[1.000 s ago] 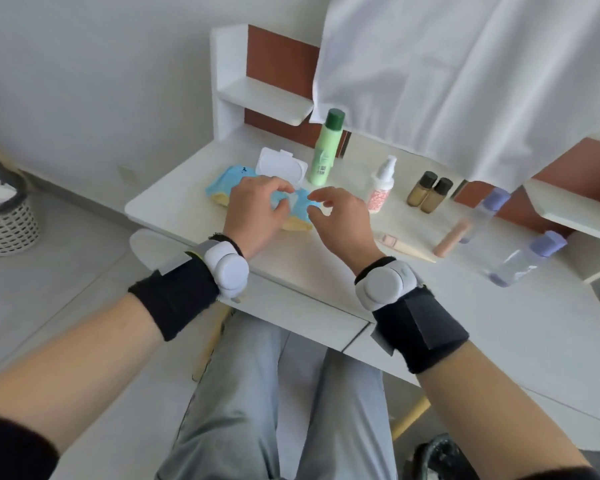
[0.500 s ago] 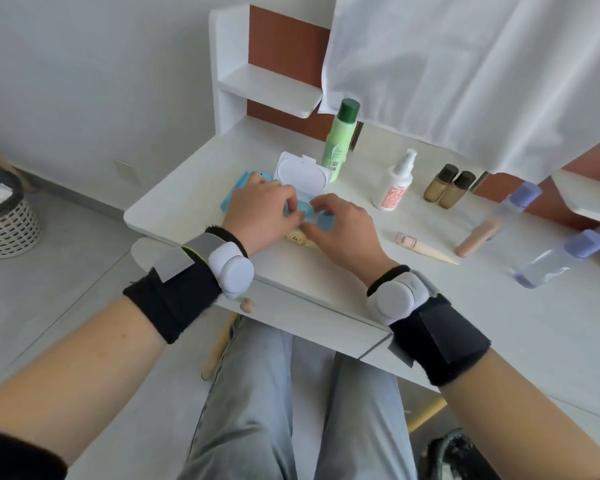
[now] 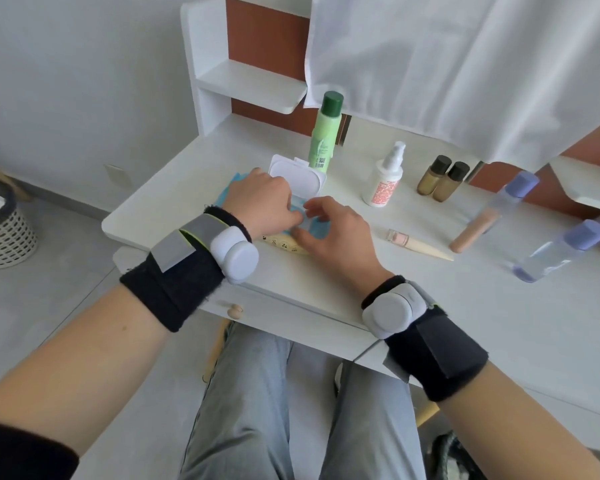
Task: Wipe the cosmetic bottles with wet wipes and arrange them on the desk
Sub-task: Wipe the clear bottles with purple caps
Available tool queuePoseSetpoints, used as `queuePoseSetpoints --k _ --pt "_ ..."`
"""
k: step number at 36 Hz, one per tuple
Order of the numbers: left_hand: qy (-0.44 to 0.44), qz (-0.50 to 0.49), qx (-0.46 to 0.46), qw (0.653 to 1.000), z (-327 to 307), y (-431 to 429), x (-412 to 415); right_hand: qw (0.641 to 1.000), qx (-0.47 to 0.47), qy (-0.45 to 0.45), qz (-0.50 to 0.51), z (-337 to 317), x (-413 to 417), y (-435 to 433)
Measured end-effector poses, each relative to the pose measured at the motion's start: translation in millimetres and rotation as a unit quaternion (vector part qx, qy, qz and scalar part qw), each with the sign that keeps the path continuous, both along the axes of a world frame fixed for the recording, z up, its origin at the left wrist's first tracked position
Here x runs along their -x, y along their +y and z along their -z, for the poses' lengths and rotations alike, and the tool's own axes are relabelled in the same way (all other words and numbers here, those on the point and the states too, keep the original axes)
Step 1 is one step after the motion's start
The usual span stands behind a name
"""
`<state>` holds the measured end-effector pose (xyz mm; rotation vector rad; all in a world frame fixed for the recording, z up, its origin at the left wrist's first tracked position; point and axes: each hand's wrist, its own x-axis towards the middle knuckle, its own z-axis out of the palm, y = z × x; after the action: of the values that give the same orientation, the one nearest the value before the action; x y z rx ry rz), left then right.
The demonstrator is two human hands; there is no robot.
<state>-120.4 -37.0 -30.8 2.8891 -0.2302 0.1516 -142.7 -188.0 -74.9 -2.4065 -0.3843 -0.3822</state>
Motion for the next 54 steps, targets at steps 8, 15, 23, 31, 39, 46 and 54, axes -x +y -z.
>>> queuePoseSetpoints --k 8,15,23,31,39,46,54 --pt "0.041 -0.004 0.102 0.994 16.8 7.0 -6.0 0.999 -0.007 0.029 -0.028 -1.9 3.6 -9.7" --pt "0.078 0.015 0.328 0.941 14.0 20.4 -10.7 0.998 0.008 0.045 -0.034 -4.0 1.8 -13.0" --pt "0.029 -0.077 0.542 0.836 29.6 35.4 -4.3 0.989 0.060 0.124 -0.060 -25.1 -4.1 -5.6" --pt "0.012 -0.077 0.560 0.825 30.2 32.4 -5.0 0.992 0.125 0.036 -0.004 -29.0 -15.1 19.1" --pt "-0.032 -0.092 0.530 0.842 39.1 29.9 -6.5 0.985 0.164 0.048 0.018 -22.4 -20.1 34.7" --pt "-0.047 -0.098 0.513 0.852 41.6 28.0 -9.6 0.979 0.184 0.075 0.041 -25.1 -23.4 40.0" --pt "-0.056 -0.098 0.501 0.858 42.0 27.5 -8.5 0.968 0.209 0.123 0.063 -33.7 -29.9 46.8"
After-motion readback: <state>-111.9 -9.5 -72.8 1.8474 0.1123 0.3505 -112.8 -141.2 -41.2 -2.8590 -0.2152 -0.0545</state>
